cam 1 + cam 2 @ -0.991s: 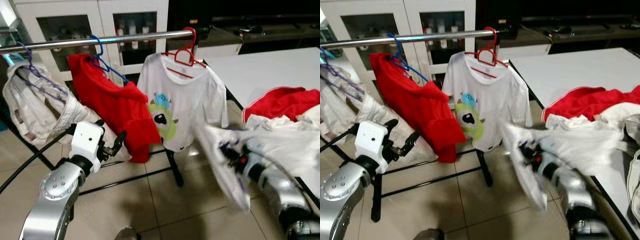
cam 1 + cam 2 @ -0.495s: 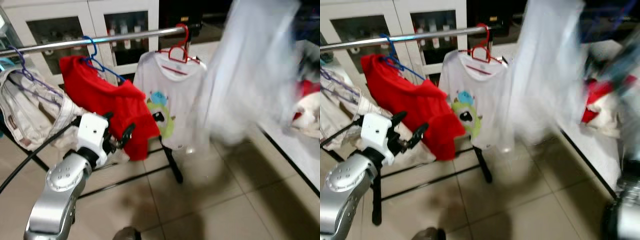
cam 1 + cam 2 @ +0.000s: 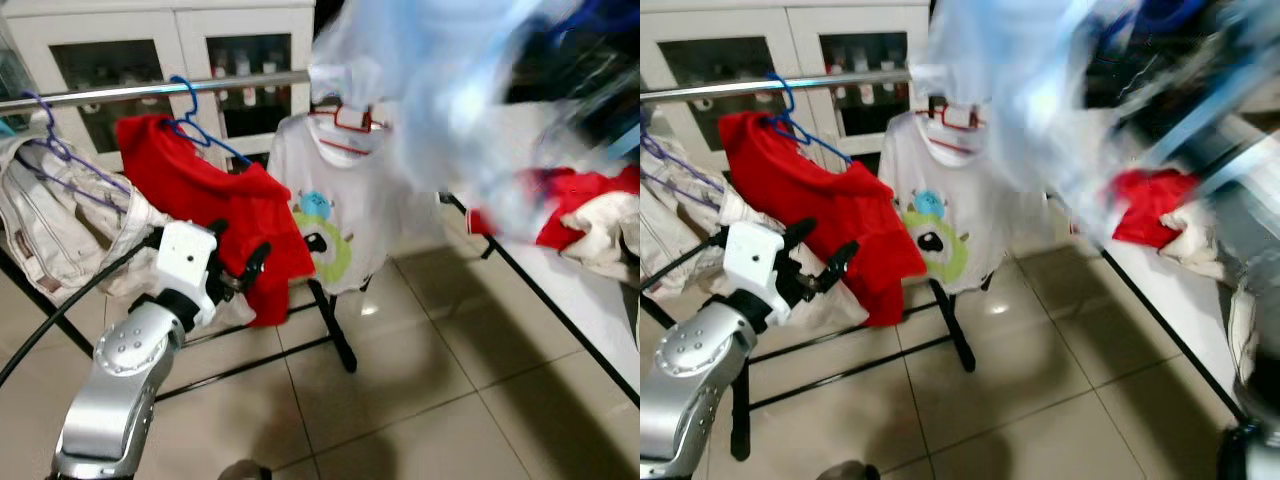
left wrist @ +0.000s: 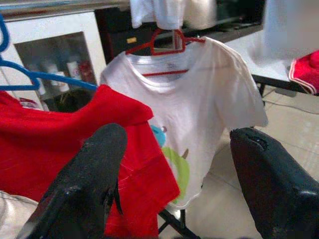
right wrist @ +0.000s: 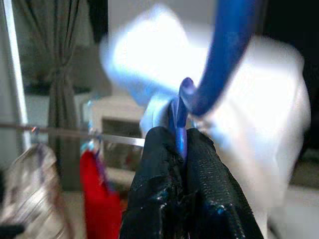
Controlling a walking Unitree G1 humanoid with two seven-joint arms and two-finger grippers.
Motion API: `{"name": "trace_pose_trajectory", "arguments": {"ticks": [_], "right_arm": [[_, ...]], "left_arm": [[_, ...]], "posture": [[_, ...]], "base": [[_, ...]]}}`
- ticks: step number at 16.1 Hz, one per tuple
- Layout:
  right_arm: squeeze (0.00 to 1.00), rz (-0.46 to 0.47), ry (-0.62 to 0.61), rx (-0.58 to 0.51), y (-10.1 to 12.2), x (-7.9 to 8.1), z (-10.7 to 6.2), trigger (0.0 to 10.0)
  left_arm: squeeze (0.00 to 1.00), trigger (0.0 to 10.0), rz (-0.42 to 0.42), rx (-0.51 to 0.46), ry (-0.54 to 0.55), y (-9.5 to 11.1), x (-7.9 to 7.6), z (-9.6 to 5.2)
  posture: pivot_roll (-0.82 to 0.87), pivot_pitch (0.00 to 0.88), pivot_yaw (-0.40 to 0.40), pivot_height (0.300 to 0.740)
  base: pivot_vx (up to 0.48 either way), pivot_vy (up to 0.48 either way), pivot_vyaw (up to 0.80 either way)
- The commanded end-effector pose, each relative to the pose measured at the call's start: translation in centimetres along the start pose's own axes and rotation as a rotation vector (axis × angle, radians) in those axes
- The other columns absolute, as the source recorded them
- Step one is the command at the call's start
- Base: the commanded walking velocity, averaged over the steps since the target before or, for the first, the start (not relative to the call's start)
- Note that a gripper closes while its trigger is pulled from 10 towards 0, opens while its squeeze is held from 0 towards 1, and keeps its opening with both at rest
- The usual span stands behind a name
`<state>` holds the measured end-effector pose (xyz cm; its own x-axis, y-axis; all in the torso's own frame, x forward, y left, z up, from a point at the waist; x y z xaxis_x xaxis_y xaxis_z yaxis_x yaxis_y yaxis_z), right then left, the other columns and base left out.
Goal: Hang hanger
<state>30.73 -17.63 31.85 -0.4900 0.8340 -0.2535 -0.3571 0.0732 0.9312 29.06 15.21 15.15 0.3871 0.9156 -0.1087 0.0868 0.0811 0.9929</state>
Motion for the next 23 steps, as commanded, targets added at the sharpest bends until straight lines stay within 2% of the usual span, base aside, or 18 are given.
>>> {"name": "trace_pose_trajectory", "arguments": {"ticks": [1, 3, 4, 6, 8, 10, 11, 13, 14, 15, 18, 19, 21, 22, 23], "right_arm": [[0.00, 0.000, 0.014, -0.037, 0.8, 0.3, -0.5, 10.0], [0.00, 0.060, 0.083, 0.007, -1.7, 1.4, -2.0, 10.0], [0.00, 0.074, 0.112, 0.063, -3.5, 2.1, -2.9, 10.0], [0.00, 0.097, 0.126, 0.130, -5.5, 2.8, -3.8, 10.0], [0.00, 0.048, 0.153, 0.274, -8.6, 4.2, -4.7, 10.0], [0.00, 0.037, 0.086, 0.330, -11.4, 5.1, -4.2, 10.0], [0.00, 0.038, 0.078, 0.334, -11.6, 5.1, -4.2, 10.0], [0.00, 0.071, 0.072, 0.369, -13.5, 6.9, -3.8, 10.0], [0.00, 0.043, 0.078, 0.400, -14.9, 8.3, -3.8, 10.0], [0.00, 0.015, 0.070, 0.416, -15.6, 8.9, -3.6, 10.0], [0.00, 0.005, -0.016, 0.441, -16.8, 8.9, -3.3, 10.0], [0.00, -0.031, -0.063, 0.464, -17.3, 8.7, -3.2, 10.0], [0.00, -0.162, -0.116, 0.479, -17.9, 8.7, -3.1, 10.0], [0.00, -0.044, -0.130, 0.497, -18.7, 8.9, -3.3, 10.0], [0.00, 0.021, -0.144, 0.495, -18.9, 8.9, -3.3, 10.0]], "left_arm": [[0.00, 10.0, -0.008, 0.010, -0.006, -0.2, 0.0, 0.0], [0.00, 10.0, -0.008, 0.017, -0.020, -0.4, -0.3, -0.1], [0.00, 10.0, -0.007, 0.023, -0.029, -0.5, -0.4, -0.2], [0.00, 10.0, -0.011, 0.026, -0.035, -0.6, -0.4, -0.3], [0.00, 10.0, -0.005, 0.044, -0.031, -0.9, -0.2, -0.4], [0.00, 10.0, 0.012, 0.064, -0.013, -1.5, 0.1, -0.2], [0.00, 10.0, 0.013, 0.066, -0.011, -1.6, 0.1, -0.2], [0.00, 10.0, 0.018, 0.066, -0.002, -1.7, 0.1, -0.2], [0.00, 10.0, 0.018, 0.064, 0.010, -1.7, 0.2, -0.2], [0.00, 10.0, 0.021, 0.064, 0.015, -1.7, 0.3, -0.3], [0.00, 10.0, 0.026, 0.070, 0.033, -1.9, 0.5, -0.3], [0.00, 10.0, 0.023, 0.076, 0.053, -2.1, 0.8, -0.2], [0.00, 10.0, 0.008, 0.086, 0.097, -2.5, 1.1, 0.0], [0.00, 10.0, -0.008, 0.073, 0.106, -2.5, 1.1, -0.1], [0.00, 10.0, 0.005, 0.069, 0.104, -2.5, 1.1, -0.1]], "posture": [[-0.05, 0.016, -0.019, 0.740], [-0.04, 0.019, -0.023, 0.740], [-0.04, 0.020, -0.023, 0.740], [-0.04, 0.020, -0.023, 0.740], [-0.04, 0.021, -0.025, 0.740], [-0.05, 0.018, -0.028, 0.740], [-0.05, 0.018, -0.028, 0.740], [-0.04, 0.018, -0.039, 0.740], [-0.03, 0.018, -0.044, 0.740], [-0.02, 0.017, -0.049, 0.740], [-0.02, 0.011, -0.051, 0.740], [-0.02, 0.008, -0.050, 0.740], [-0.02, 0.007, -0.044, 0.740], [-0.02, 0.007, -0.044, 0.740], [-0.02, 0.009, -0.044, 0.740]], "base": [[0.000, 0.000, 0.00], [0.000, 0.000, 0.00], [0.000, 0.000, 0.00], [-0.120, 0.000, 0.00], [-0.315, 0.000, 0.00], [-0.315, 0.000, 0.00], [-0.311, 0.000, 0.00], [-0.319, 0.000, 0.00], [-0.334, 0.000, 0.00], [-0.334, 0.000, 0.00], [-0.332, 0.000, 0.00], [-0.266, 0.000, 0.00], [0.000, 0.000, 0.00], [0.000, 0.000, 0.00], [0.000, 0.000, 0.00]]}}
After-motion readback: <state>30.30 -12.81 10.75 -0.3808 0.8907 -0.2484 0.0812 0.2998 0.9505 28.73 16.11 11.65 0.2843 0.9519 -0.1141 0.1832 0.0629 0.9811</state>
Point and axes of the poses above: a point about 5 cm out from each wrist's last joint towards the gripper, its own z axis pointing out of the wrist towards the gripper, its own y axis along the axis of the wrist's last joint, x = y × z, the point moved 4 cm from there along z, pointing out of the wrist towards the gripper, and after that the axes turned 15 degrees about -z, right-handed, at the moved point
